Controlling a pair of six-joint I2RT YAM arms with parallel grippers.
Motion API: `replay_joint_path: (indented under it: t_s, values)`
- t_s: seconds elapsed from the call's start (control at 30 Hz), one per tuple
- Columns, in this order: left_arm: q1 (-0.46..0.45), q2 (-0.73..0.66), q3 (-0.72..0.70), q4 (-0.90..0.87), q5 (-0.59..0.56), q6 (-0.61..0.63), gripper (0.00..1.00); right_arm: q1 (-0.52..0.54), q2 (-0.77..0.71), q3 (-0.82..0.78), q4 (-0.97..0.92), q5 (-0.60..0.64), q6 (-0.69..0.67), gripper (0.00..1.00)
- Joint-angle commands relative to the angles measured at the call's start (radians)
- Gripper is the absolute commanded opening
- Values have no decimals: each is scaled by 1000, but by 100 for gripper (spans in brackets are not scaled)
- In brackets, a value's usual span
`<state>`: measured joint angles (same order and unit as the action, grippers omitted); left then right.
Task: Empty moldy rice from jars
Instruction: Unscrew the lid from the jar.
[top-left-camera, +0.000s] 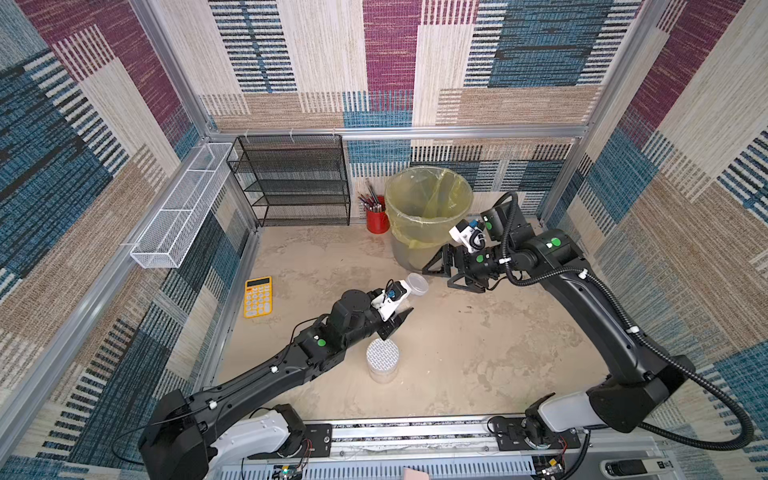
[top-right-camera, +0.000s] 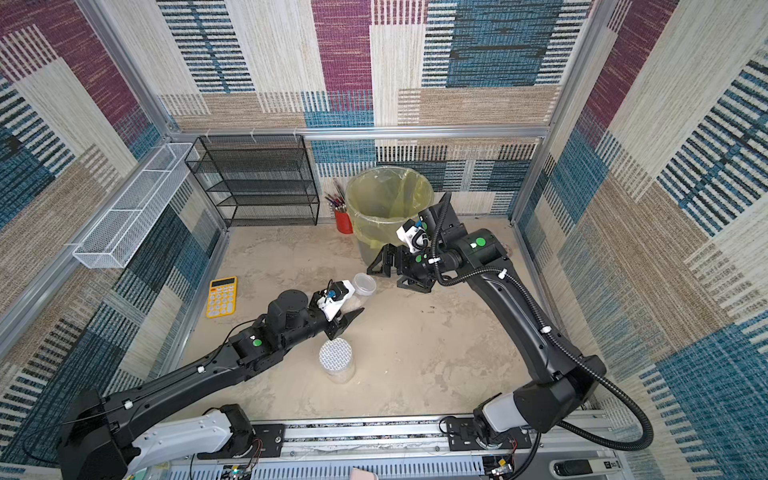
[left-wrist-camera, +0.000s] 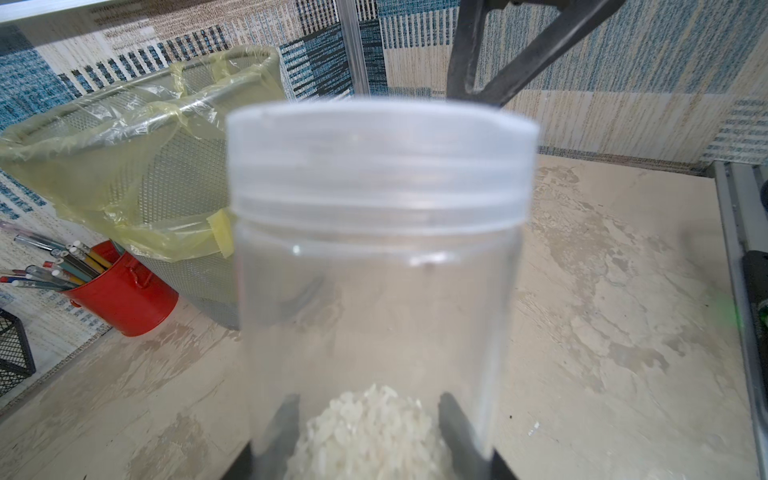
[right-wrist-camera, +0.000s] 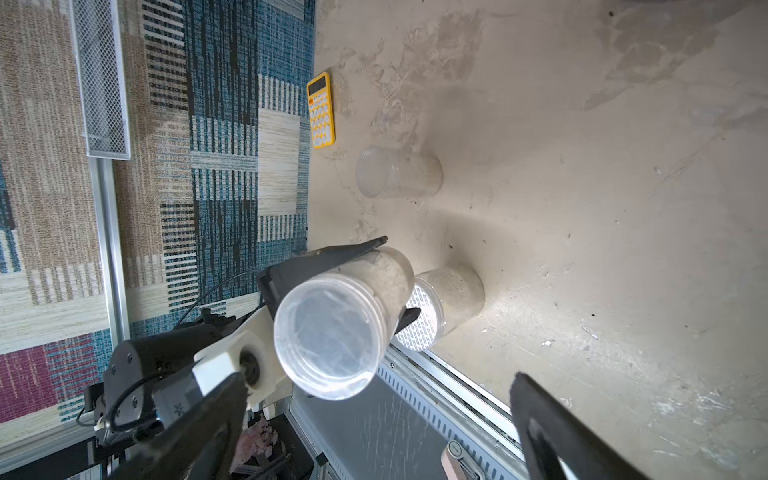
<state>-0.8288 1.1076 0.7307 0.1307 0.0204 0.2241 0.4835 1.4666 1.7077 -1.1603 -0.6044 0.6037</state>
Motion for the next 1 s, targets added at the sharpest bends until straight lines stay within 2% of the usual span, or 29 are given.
replay_joint_path:
  t_s: [0.0,0.17,0.5,0.73,0.97]
  values:
    - [1,14,-6,60,-14,13,0,4,24,34,-24,11,18,99]
    - [0,33,-8,72,-5,14,0,18,73,78,-70,23,19,97]
    - [1,32,-16,76,-6,15,0,76,223,282,-178,60,-24,90]
    - [0,27,-29,77,-10,15,0,91,234,257,-178,83,-45,85]
    - [1,26,-34,79,-9,15,0,110,233,247,-178,99,-53,85]
